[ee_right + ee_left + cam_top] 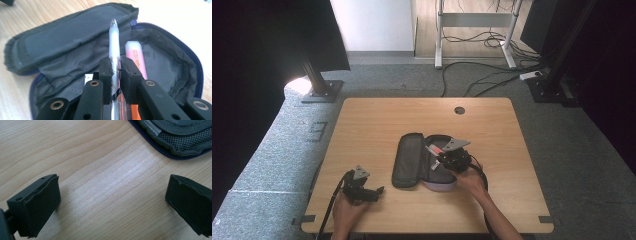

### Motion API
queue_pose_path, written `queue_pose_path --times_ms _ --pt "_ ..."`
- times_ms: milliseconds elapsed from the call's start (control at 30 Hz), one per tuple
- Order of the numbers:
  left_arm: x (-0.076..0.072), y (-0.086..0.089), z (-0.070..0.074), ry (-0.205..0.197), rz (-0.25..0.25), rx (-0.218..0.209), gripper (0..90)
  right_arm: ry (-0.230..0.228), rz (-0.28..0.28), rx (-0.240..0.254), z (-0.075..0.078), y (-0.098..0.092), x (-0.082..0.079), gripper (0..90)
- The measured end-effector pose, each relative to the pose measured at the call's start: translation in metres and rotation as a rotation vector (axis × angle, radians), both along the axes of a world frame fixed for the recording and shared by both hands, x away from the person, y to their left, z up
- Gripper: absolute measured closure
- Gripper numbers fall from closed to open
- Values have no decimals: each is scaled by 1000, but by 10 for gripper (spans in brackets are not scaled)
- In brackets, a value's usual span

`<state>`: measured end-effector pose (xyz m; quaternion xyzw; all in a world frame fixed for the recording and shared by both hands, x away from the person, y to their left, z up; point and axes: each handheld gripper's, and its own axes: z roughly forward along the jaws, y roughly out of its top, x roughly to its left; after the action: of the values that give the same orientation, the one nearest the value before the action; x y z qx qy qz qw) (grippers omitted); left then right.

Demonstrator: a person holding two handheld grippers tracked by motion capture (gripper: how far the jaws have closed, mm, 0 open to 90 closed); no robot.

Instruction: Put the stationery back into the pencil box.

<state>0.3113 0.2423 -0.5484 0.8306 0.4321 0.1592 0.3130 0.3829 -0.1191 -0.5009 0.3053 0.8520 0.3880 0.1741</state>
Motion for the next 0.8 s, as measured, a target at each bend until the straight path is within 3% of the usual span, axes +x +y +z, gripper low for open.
queue_pose_path --times_ms 533,800 --pt "0 0 0 0 0 0 0 26 -4 -38 -23 10 8 780" --pt "0 0 0 0 0 0 0 30 4 -39 -26 11 7 760"
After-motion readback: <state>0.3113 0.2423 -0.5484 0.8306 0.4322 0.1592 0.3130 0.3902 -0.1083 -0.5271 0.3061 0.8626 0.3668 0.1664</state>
